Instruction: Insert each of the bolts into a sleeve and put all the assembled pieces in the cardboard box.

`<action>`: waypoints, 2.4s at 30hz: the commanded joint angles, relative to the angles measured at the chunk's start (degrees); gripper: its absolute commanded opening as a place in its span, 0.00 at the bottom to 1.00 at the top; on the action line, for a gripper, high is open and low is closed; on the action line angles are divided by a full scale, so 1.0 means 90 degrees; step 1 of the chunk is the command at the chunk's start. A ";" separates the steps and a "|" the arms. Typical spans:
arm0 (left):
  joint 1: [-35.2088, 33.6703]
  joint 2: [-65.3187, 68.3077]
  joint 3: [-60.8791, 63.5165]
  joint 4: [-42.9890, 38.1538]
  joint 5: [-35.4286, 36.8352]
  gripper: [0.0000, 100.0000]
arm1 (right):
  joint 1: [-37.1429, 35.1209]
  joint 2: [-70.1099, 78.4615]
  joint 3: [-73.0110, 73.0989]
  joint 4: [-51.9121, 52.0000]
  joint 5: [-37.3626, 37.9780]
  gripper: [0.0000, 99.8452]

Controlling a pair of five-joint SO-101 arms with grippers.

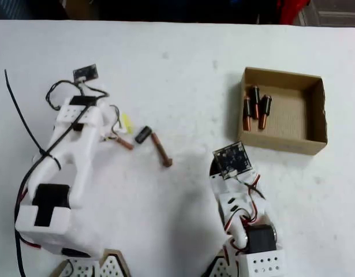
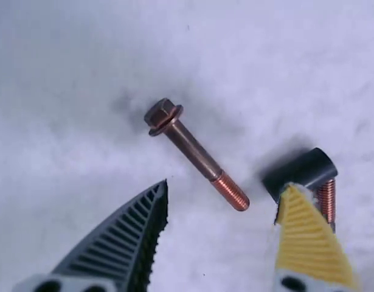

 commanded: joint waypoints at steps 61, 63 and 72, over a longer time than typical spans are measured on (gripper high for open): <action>-0.0366 0.1568 -0.0674 -0.0801 0.1192 0.06 | 0.0083 -0.0063 -0.0068 -0.0142 0.0000 0.02; -0.0366 0.1568 -0.0674 -0.0801 0.1182 0.04 | 0.0083 -0.0063 -0.0068 -0.0142 0.0000 0.02; -0.0366 0.1538 -0.0674 -0.0762 0.0342 0.02 | 0.0083 -0.0063 -0.0068 -0.0142 0.0000 0.02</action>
